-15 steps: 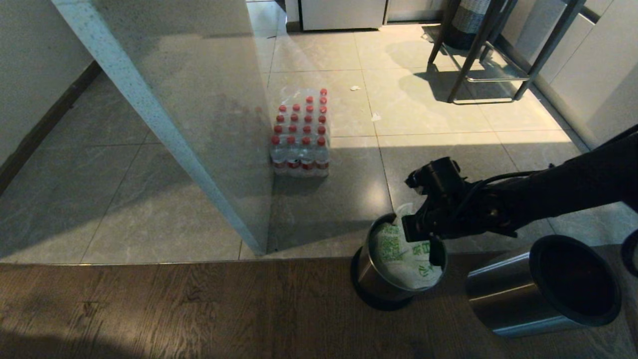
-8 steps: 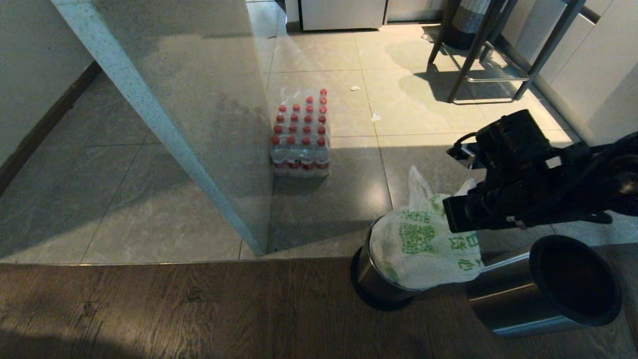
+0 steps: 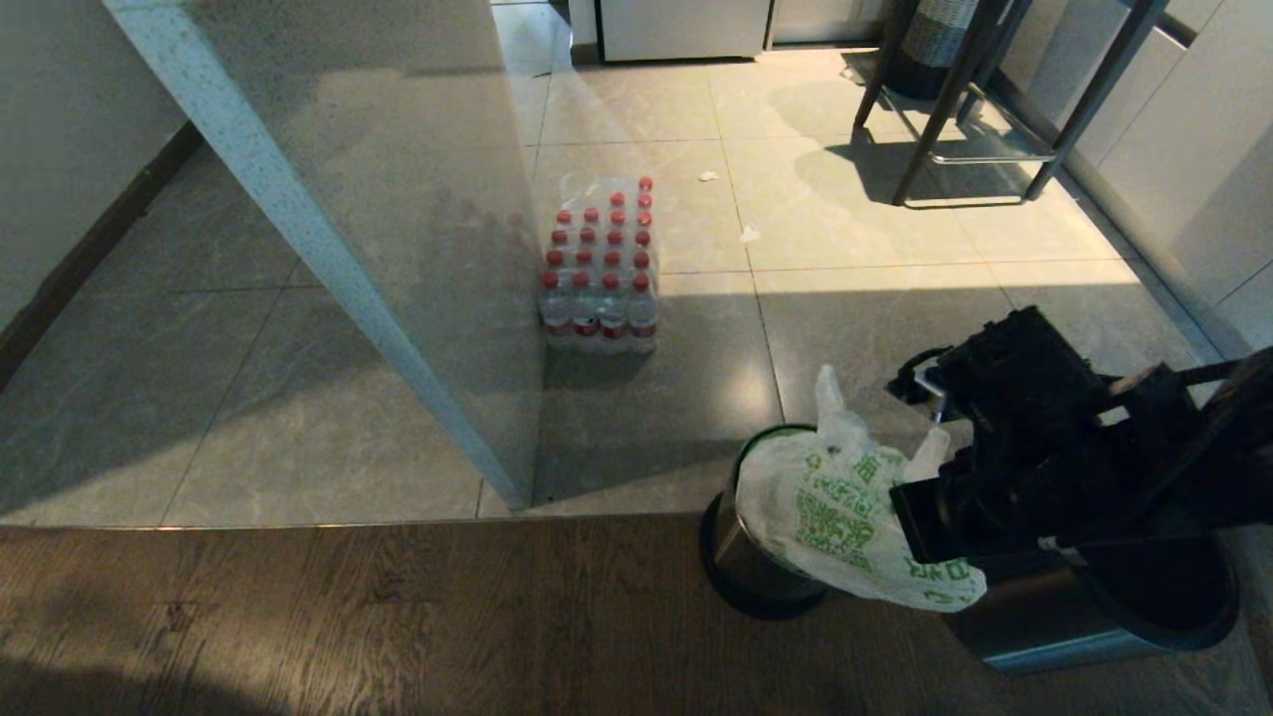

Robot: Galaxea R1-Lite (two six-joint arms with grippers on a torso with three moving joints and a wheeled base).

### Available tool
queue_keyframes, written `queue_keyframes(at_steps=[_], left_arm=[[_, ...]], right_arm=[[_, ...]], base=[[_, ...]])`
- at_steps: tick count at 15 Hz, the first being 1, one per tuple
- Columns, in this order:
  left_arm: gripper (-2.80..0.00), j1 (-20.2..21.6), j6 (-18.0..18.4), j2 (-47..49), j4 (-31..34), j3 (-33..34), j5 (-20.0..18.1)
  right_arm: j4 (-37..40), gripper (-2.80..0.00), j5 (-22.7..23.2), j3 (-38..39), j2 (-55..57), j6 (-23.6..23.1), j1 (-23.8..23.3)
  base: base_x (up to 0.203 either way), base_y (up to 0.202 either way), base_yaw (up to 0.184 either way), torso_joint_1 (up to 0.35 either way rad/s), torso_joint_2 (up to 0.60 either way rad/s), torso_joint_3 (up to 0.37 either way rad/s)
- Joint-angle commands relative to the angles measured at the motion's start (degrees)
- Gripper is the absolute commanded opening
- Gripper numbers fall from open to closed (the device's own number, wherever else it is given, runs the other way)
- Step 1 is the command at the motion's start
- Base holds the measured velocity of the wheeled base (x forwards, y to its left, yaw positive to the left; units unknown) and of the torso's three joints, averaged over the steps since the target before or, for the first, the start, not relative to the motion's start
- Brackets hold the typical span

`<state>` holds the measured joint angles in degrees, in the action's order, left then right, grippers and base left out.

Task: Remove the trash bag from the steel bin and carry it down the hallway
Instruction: Pick up the trash bag

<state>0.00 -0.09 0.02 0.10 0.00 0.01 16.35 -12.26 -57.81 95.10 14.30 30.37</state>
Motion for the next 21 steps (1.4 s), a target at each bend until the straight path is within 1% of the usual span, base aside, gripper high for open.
queue_keyframes(at_steps=[1,3,6,8,9,10,15,19,21], left_arm=[[-2.8,0.0,0.0,0.06,-0.01,0.0,0.01],[-2.8,0.0,0.0,0.06,-0.01,0.0,0.01],[-2.8,0.0,0.0,0.06,-0.01,0.0,0.07],[-2.8,0.0,0.0,0.06,-0.01,0.0,-0.01],[-2.8,0.0,0.0,0.06,-0.01,0.0,-0.01],[-2.8,0.0,0.0,0.06,-0.01,0.0,0.07],[-2.8,0.0,0.0,0.06,-0.01,0.0,-0.01],[-2.8,0.0,0.0,0.06,-0.01,-0.04,-0.01],[-2.8,0.0,0.0,0.06,-0.01,0.0,-0.01]], right_arm=[[-2.75,-2.8,-0.1,0.29,7.72,0.16,0.13],[-6.14,-2.8,-0.12,-0.11,12.66,-0.06,0.13],[-8.87,-2.8,-0.13,-0.96,17.66,-0.23,0.6],[-9.94,-2.8,-0.04,-1.92,18.28,-0.24,0.66],[-9.88,-2.28,0.35,-2.08,18.13,-0.31,0.66],[-9.94,0.0,0.17,-1.9,17.92,-0.41,0.66],[-9.94,0.0,-0.22,-2.38,14.68,-0.5,0.66],[-10.4,0.0,-0.08,-4.3,17.38,-0.7,0.66],[-15.9,0.0,0.02,-4.41,19.0,-1.94,0.66]], base=[[0.0,0.0,0.0,0.0,0.0,0.0],[0.0,0.0,0.0,0.0,0.0,0.0],[0.0,0.0,0.0,0.0,0.0,0.0],[0.0,0.0,0.0,0.0,0.0,0.0],[0.0,0.0,0.0,0.0,0.0,0.0],[0.0,0.0,0.0,0.0,0.0,0.0],[0.0,0.0,0.0,0.0,0.0,0.0],[0.0,0.0,0.0,0.0,0.0,0.0],[0.0,0.0,0.0,0.0,0.0,0.0]])
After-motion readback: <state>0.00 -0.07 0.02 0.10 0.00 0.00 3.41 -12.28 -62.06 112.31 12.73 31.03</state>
